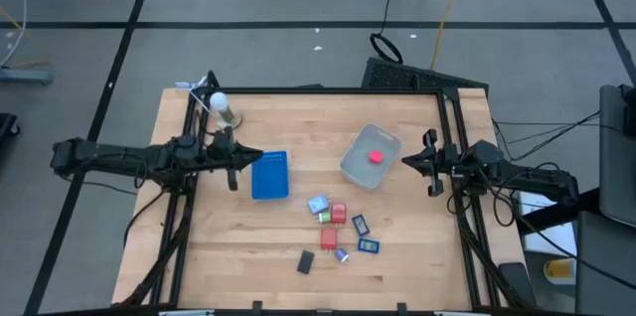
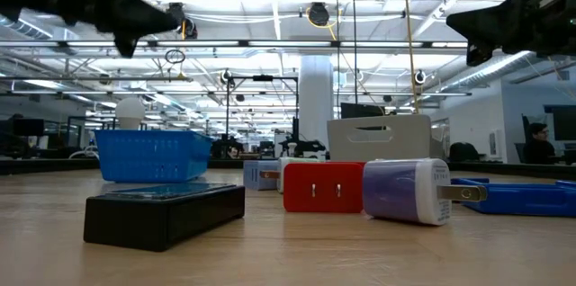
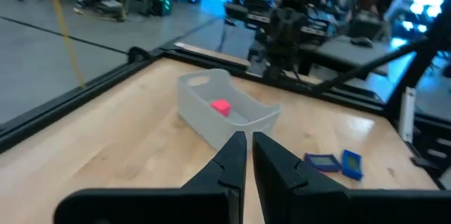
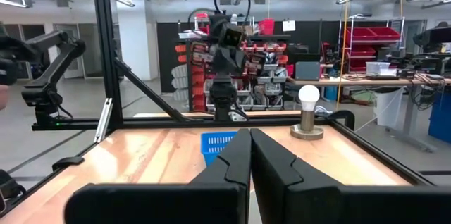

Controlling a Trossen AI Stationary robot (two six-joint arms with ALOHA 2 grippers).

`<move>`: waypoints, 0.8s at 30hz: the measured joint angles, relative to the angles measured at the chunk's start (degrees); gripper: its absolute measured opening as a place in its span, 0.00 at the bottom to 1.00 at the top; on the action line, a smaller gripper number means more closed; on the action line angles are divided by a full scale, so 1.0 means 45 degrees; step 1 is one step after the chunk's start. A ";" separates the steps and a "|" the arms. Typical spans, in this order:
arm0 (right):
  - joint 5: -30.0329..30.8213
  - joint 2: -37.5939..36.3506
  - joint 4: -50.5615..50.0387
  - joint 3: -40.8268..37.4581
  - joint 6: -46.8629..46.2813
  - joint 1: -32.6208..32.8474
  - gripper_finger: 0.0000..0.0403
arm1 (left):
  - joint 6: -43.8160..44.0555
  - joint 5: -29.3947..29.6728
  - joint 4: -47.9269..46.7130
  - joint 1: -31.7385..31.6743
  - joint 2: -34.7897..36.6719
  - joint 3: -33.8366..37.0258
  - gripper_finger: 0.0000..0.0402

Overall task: Pick & Place Office items
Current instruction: Put the black digital clock into the blue bin

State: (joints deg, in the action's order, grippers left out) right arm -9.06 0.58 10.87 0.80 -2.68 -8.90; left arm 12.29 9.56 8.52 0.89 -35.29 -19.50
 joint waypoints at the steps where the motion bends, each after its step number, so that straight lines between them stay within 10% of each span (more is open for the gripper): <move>1: 0.0000 0.0000 0.0000 0.0000 -0.0055 0.0000 0.00 | -0.0009 0.0000 -0.0054 0.0168 -0.0458 -0.0398 0.06; 24: 0.0049 0.0000 0.0299 0.0000 -0.0688 0.0000 0.00 | -0.0250 -0.0634 -0.2552 0.4193 -0.9918 -0.6672 0.07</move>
State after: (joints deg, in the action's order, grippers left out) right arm -8.84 0.58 12.22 0.80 -5.77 -8.90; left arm 11.17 6.71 -2.96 19.76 -79.92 -49.52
